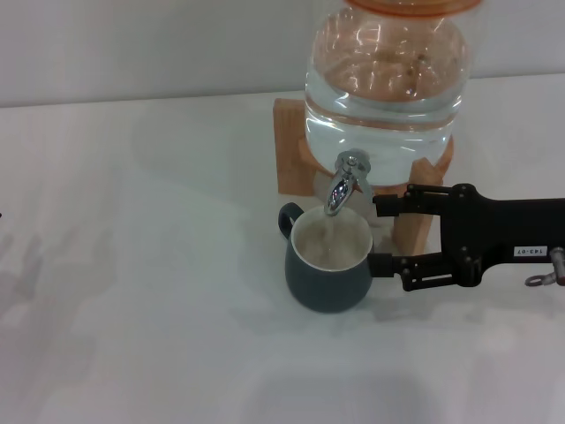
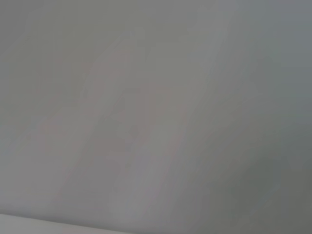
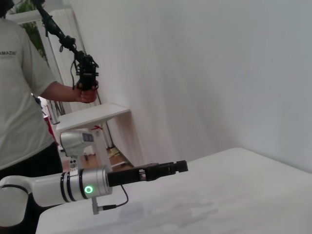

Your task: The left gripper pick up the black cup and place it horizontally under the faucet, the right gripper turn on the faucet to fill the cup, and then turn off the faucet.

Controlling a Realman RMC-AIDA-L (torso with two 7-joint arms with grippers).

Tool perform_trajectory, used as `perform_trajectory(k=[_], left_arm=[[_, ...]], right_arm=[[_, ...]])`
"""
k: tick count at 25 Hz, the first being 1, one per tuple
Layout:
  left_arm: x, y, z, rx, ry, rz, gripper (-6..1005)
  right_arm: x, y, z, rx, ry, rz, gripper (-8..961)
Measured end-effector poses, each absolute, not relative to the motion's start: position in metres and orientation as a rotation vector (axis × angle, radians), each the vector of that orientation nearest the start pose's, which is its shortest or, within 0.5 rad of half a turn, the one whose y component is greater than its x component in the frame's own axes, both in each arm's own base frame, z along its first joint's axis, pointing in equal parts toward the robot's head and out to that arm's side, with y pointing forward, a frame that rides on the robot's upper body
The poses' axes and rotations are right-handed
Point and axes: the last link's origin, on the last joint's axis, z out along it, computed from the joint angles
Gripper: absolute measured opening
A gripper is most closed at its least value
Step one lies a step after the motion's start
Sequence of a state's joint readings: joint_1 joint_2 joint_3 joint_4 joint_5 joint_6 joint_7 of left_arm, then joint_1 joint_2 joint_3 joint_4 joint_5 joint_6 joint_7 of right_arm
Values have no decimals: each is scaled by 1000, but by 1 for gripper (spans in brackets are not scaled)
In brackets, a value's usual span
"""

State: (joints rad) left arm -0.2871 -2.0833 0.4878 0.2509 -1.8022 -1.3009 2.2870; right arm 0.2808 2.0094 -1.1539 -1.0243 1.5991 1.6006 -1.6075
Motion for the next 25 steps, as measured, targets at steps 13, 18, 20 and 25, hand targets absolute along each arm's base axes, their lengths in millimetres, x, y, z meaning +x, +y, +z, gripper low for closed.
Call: perform_trajectory(k=[13,18,20,25], left_arm=[[-371,279,16,-1754,-835,-885,402],[-370,281,17,-1756,-830,-888,402],[-369,282,17,-1757,-827,-889,402],[-369,283,17,-1758,-824,-890,402]], right_arm=[[234,286,34,-2801,468,864,868],[231,278,33,-2838,453,911,868],[228,276,31,-2849,446,932,869],[218,272,19,-2896,427,963,869]])
